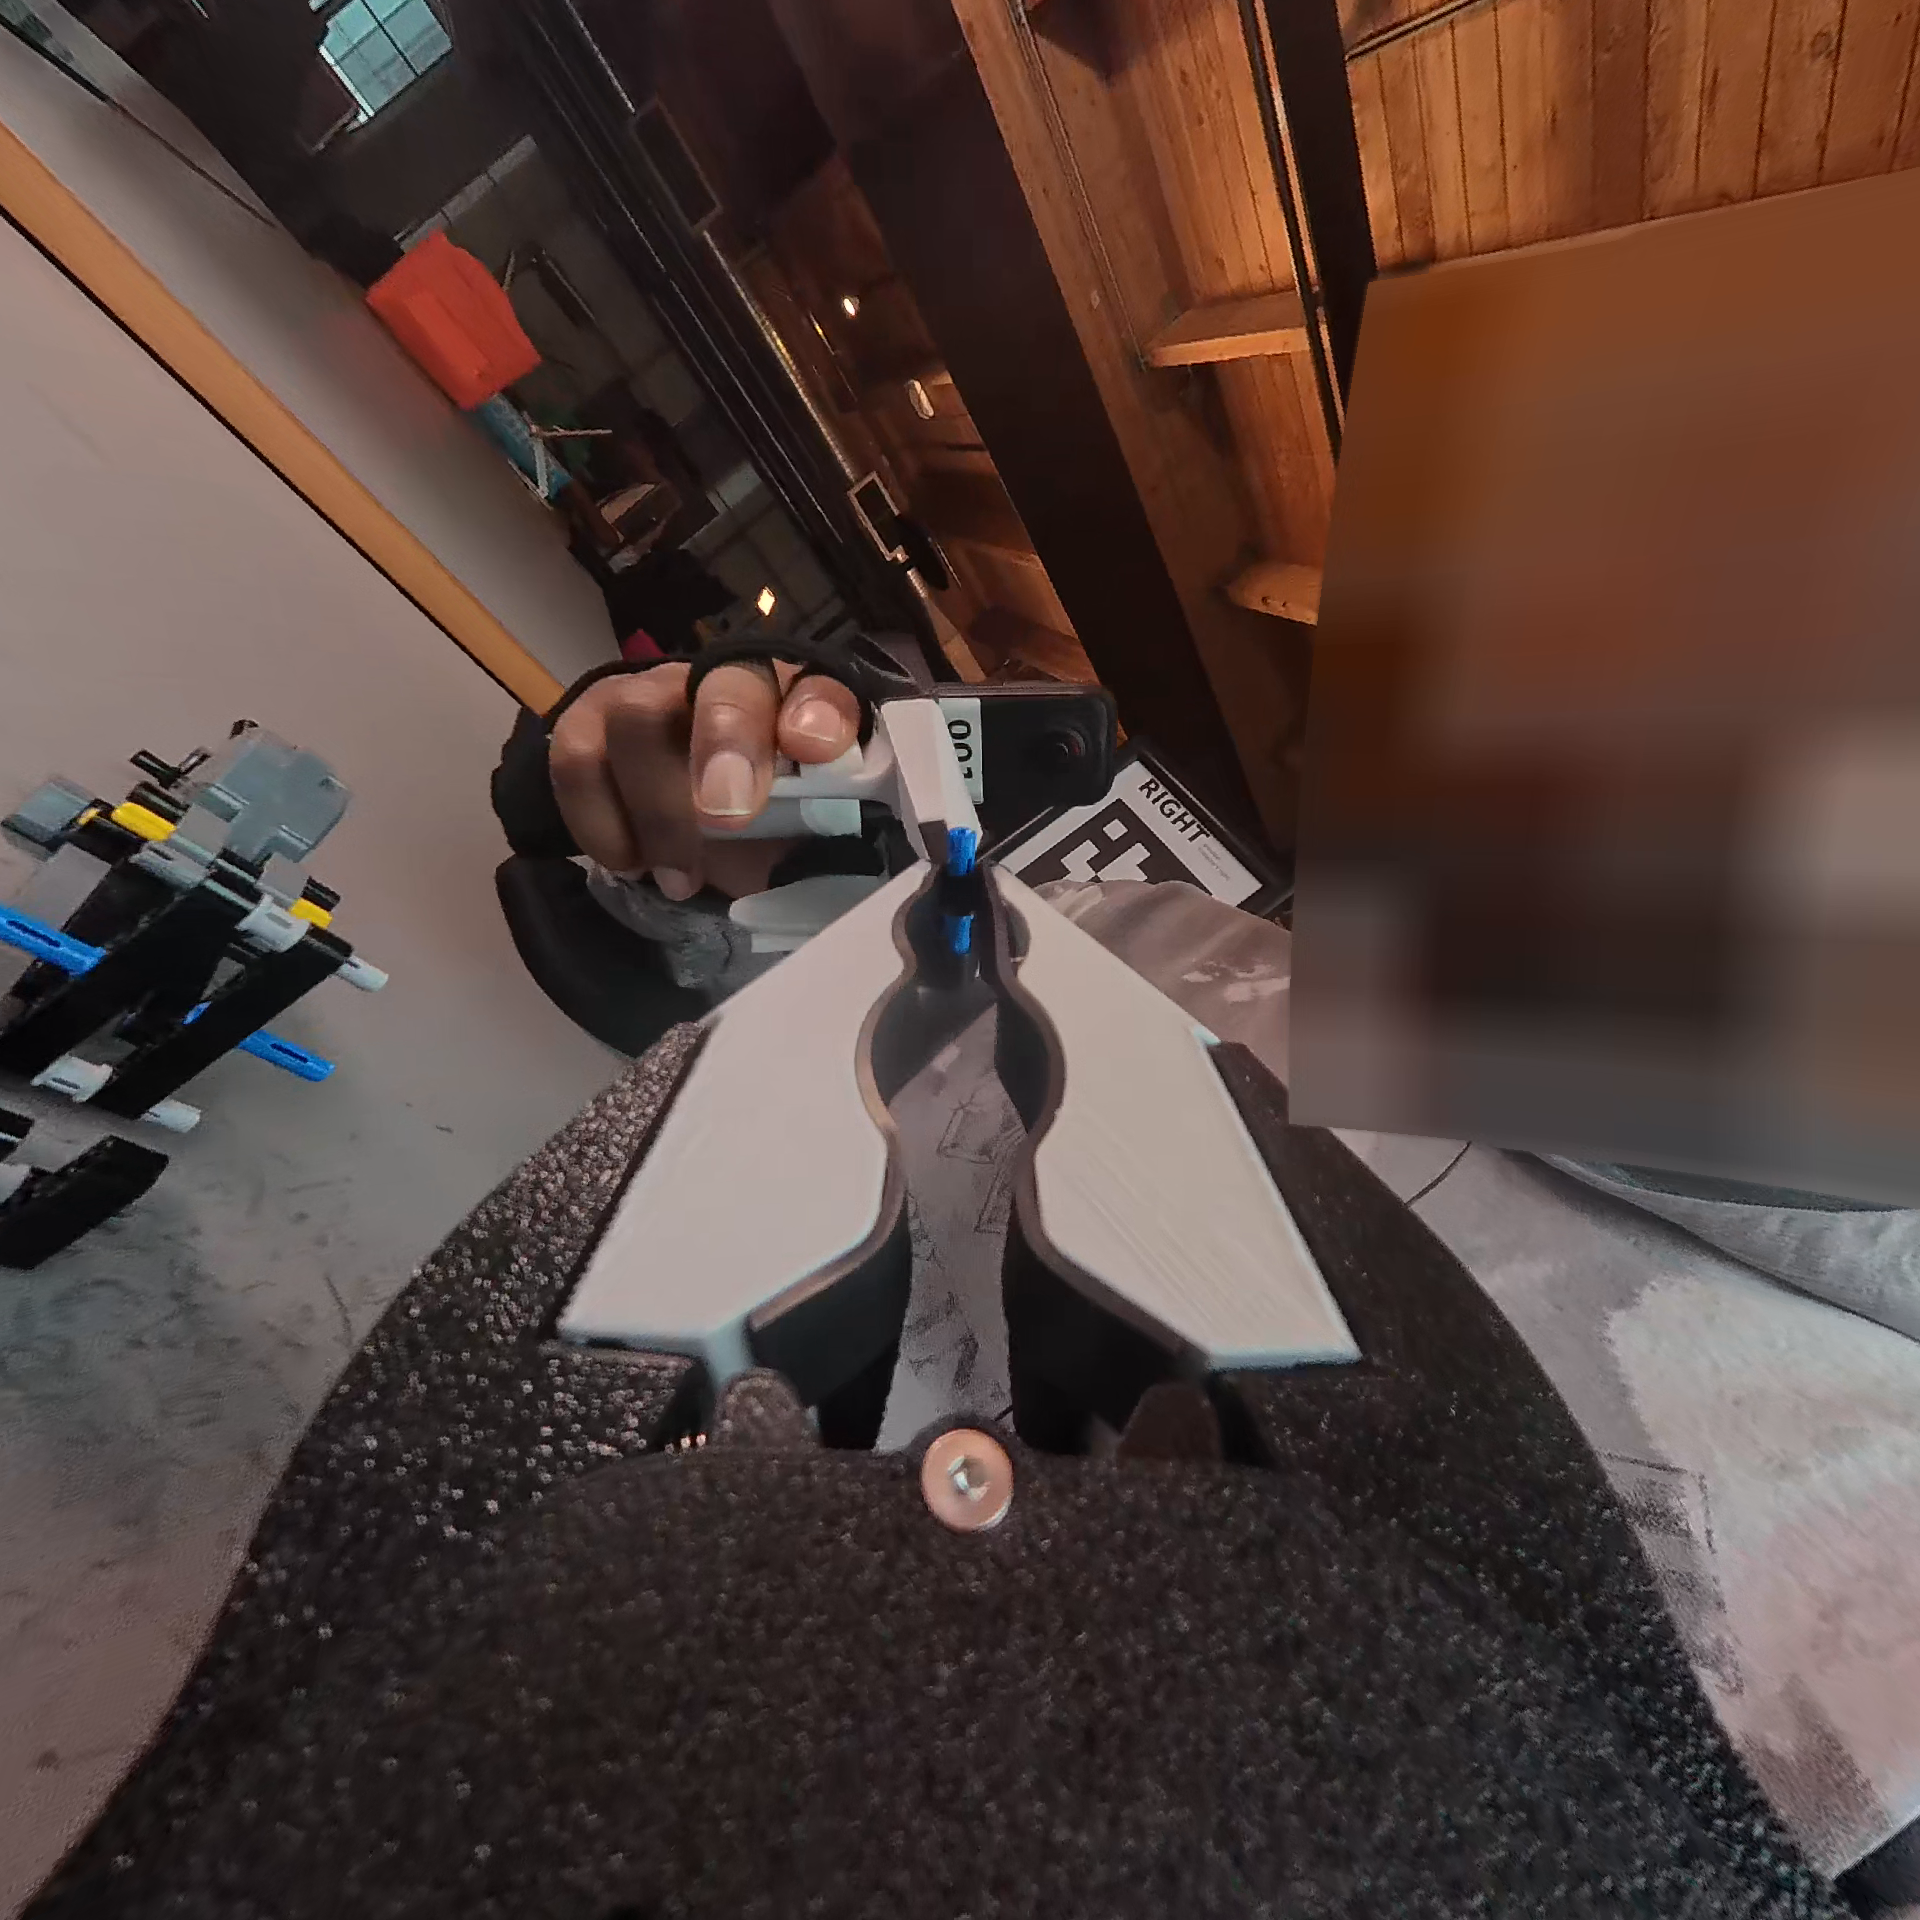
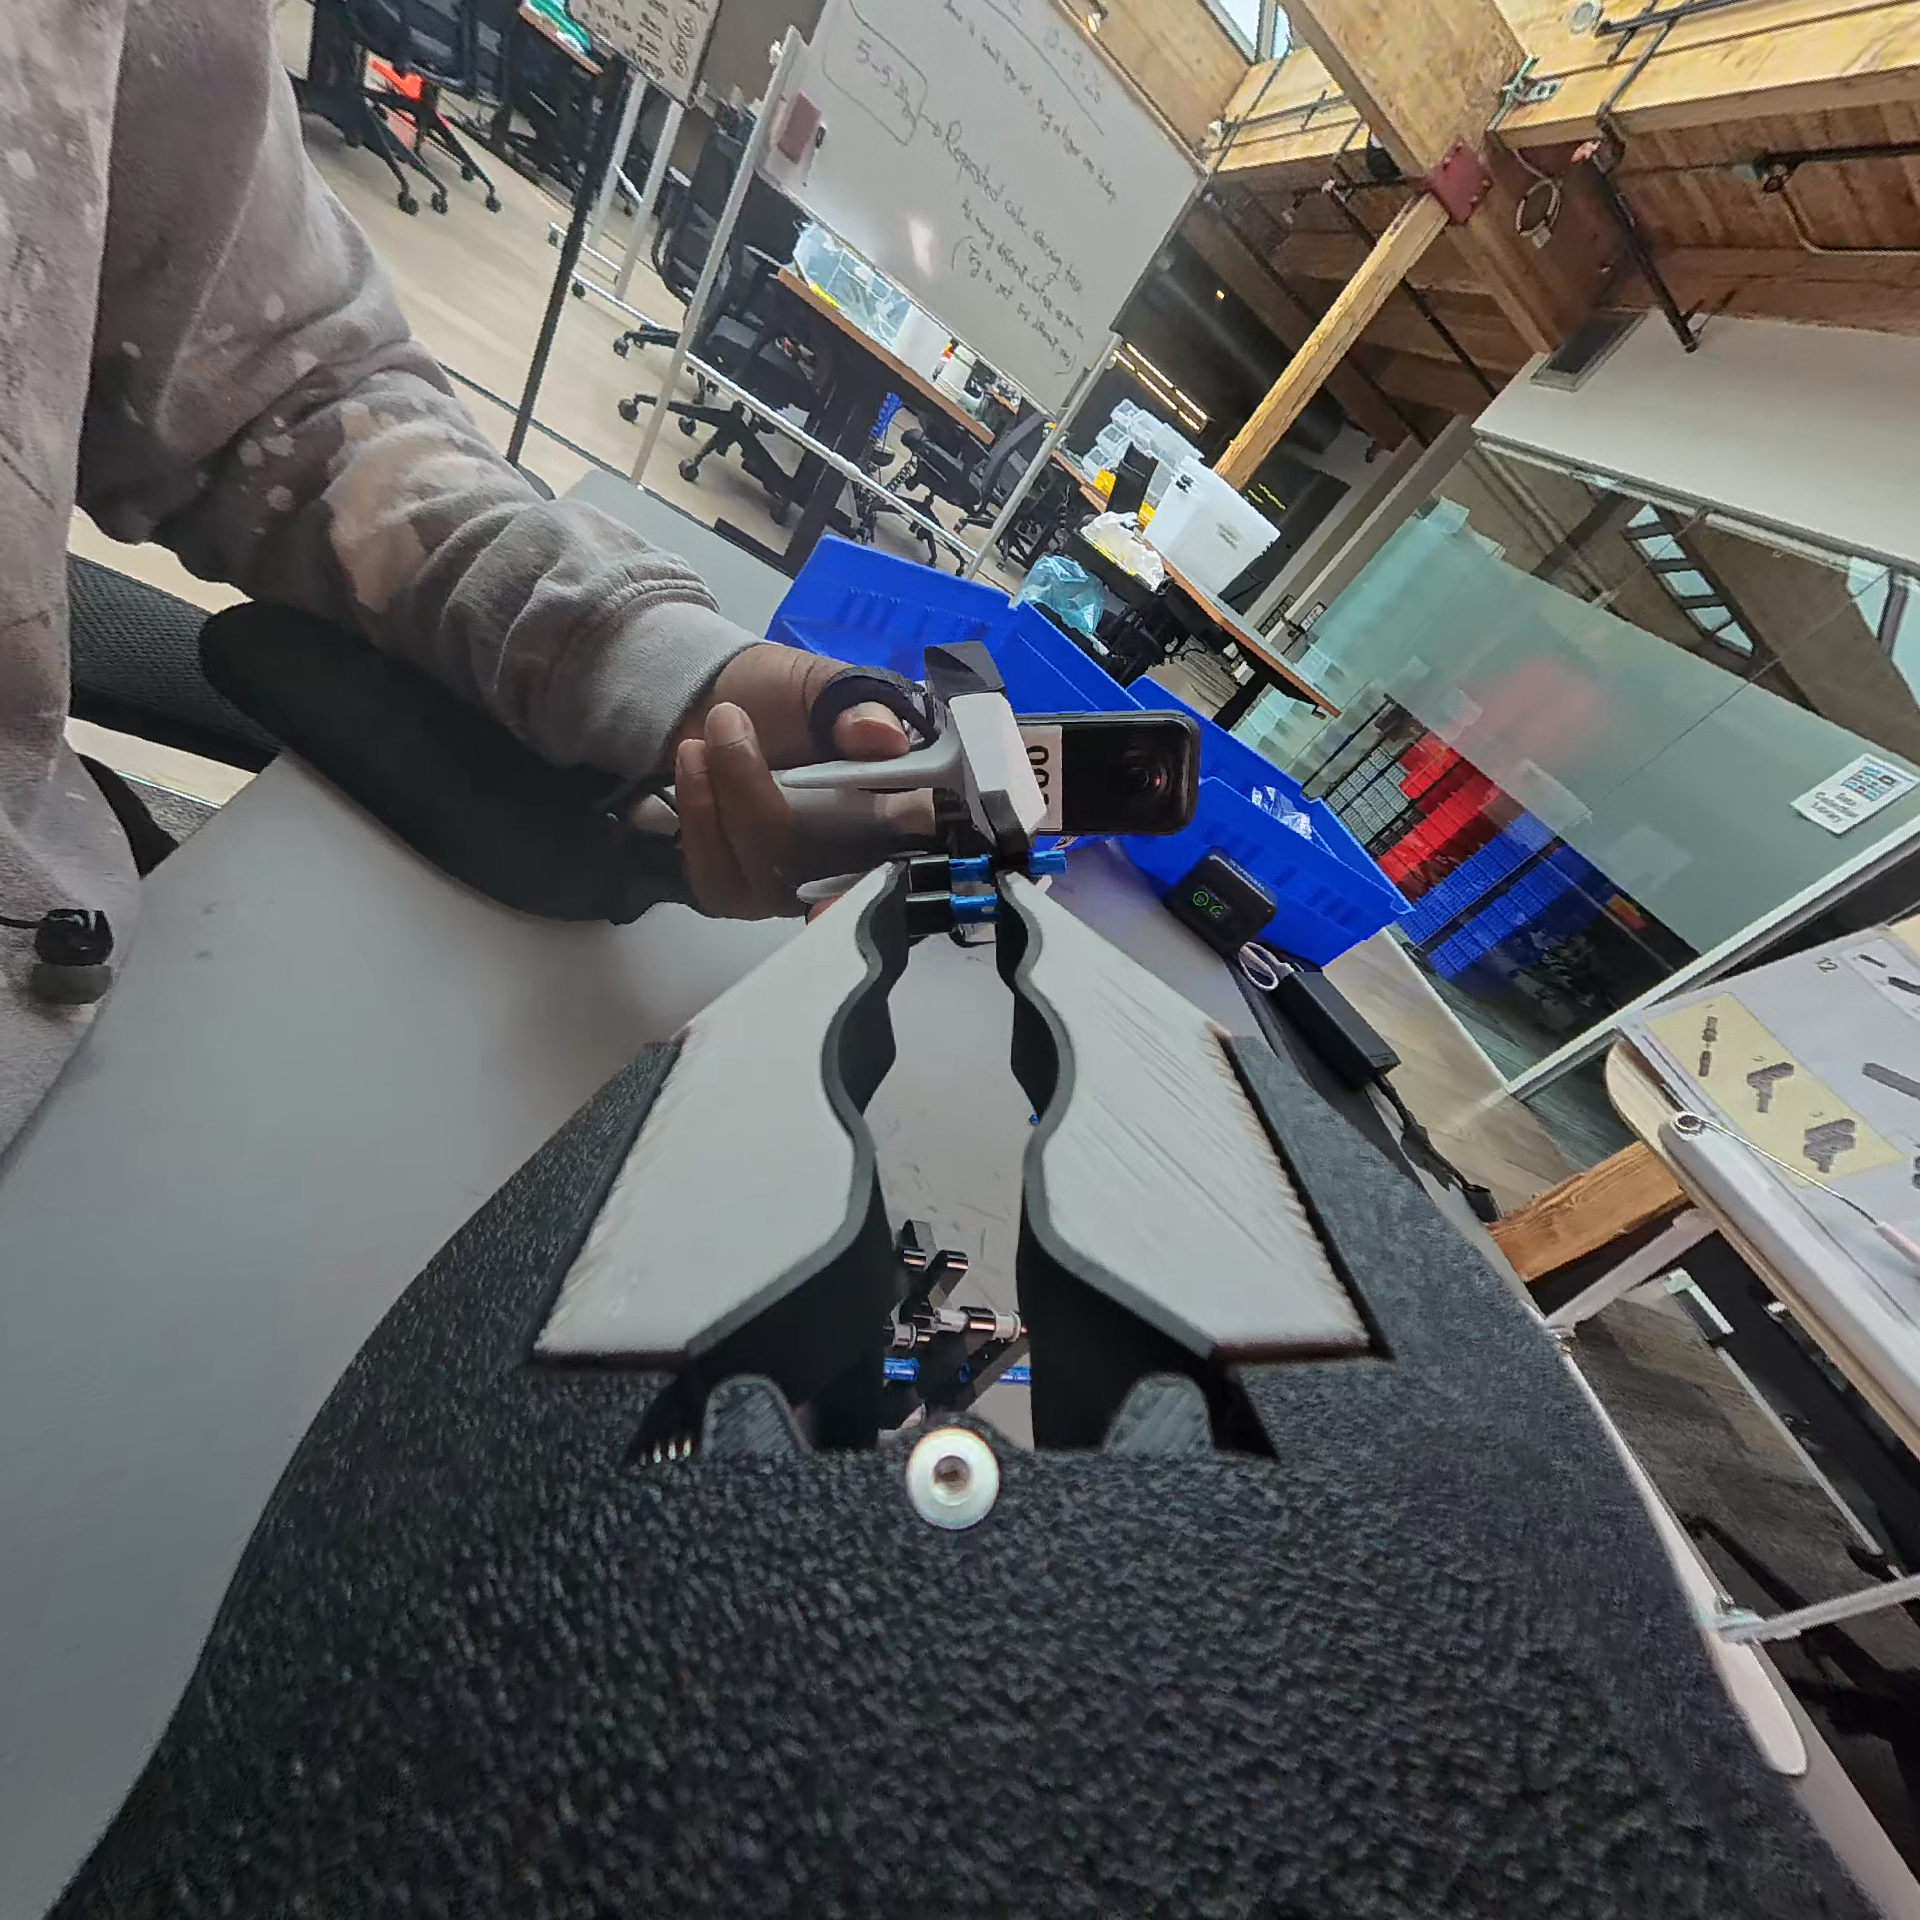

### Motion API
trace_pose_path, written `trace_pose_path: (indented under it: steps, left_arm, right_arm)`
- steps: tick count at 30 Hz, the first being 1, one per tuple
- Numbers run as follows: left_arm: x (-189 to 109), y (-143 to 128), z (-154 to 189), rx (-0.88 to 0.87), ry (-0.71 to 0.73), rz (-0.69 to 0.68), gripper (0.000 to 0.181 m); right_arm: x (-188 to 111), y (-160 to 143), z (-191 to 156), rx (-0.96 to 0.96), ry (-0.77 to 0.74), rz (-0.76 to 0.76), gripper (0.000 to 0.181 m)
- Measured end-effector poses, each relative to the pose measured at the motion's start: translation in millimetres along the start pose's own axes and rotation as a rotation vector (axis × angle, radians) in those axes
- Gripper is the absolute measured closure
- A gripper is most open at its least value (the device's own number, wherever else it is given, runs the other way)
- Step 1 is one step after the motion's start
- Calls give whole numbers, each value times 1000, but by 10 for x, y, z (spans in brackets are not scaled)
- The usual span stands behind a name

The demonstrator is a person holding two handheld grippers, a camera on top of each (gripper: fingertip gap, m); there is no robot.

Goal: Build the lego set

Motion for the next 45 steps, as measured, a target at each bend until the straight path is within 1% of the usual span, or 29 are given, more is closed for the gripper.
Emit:
trace_pose_path:
  steps: [1,5,7,10,12,16,18,20,22,24,25,27,28,30,32,35,36,38,45]
  left_arm:
    - [5,-7,11,2,-7,-6,173]
    - [28,15,96,26,-59,-7,173]
    - [38,13,110,2,-92,11,173]
    - [81,-44,125,-29,-124,-3,173]
    - [91,-62,148,-9,-124,-30,171]
    - [72,-46,107,-42,-121,-2,171]
    - [44,-18,66,-23,-82,6,173]
    - [11,10,22,40,-21,2,163]
    - [-26,99,99,134,4,6,154]
    - [-83,166,165,271,67,-15,145]
    - [-95,165,161,349,121,-47,140]
    - [-71,113,109,504,238,-136,139]
    - [-37,81,93,576,279,-179,135]
    - [16,47,63,709,358,-246,133]
    - [35,14,42,796,415,-303,133]
    - [56,-48,27,848,447,-362,141]
    - [70,-70,48,864,439,-376,150]
    - [76,-74,61,898,461,-398,154]
    - [57,-107,80,948,509,-463,156]
  right_arm:
    - [-6,14,-1,3,0,7,166]
    - [-8,104,28,14,-18,37,166]
    - [-7,125,24,16,-23,45,166]
    - [-21,156,27,19,-15,51,166]
    - [-23,181,13,6,-12,51,166]
    - [-14,132,37,28,-20,39,166]
    - [2,76,54,38,-25,10,166]
    - [6,35,92,87,-34,3,165]
    - [-31,54,143,201,-15,34,165]
    - [-67,71,218,290,-15,68,165]
    - [-74,72,237,344,-2,76,165]
    - [-64,65,240,462,30,86,165]
    - [-55,56,209,505,57,86,165]
    - [-33,36,148,550,91,85,165]
    - [-22,37,102,581,120,84,165]
    - [-17,57,65,624,154,93,164]
    - [-16,57,71,636,156,96,165]
    - [-26,75,72,659,173,107,165]
    - [-16,95,35,720,204,128,165]
Point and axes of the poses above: each gripper's, where its closed fingertips meet, x out along the fingers, y out of its top, z = x × y across the jaws, the point moved 1 cm from there along -x, back along the fingers, and after that the axes turned 13 degrees about -y, right-handed, at the moved point
